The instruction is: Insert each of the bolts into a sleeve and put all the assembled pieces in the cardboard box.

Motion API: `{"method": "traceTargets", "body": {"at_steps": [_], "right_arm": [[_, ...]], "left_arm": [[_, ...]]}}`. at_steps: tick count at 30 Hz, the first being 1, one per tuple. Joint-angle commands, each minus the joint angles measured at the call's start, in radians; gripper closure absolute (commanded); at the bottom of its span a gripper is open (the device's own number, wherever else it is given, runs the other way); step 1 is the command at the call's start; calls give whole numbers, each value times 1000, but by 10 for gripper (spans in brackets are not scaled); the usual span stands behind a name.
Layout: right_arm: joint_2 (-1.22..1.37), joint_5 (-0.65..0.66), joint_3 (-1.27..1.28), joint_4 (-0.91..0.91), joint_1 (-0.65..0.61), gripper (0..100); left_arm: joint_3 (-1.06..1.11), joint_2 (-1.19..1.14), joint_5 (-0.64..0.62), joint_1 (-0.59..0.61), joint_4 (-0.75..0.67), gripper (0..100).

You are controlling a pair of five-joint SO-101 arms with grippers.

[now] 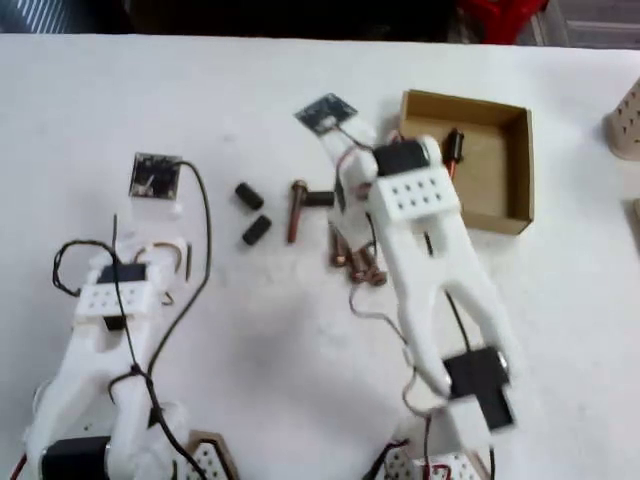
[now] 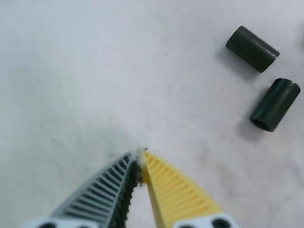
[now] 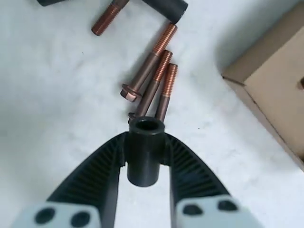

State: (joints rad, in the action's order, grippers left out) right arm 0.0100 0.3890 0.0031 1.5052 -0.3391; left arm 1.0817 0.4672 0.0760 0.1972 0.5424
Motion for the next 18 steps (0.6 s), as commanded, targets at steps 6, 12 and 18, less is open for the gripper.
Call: {"method": "traceTargets", "body": {"at_steps": [6,12,18], "right_arm": [[-380,-80,535,-321,4,981],[-616,-87,807,-501,4,981],[-723,-293,944,-647,2,981]], "left_arm": [[-20,5,5,18,-26,976],[-20,5,5,16,-26,976],[-21,5,5,15,-26,976]]}}
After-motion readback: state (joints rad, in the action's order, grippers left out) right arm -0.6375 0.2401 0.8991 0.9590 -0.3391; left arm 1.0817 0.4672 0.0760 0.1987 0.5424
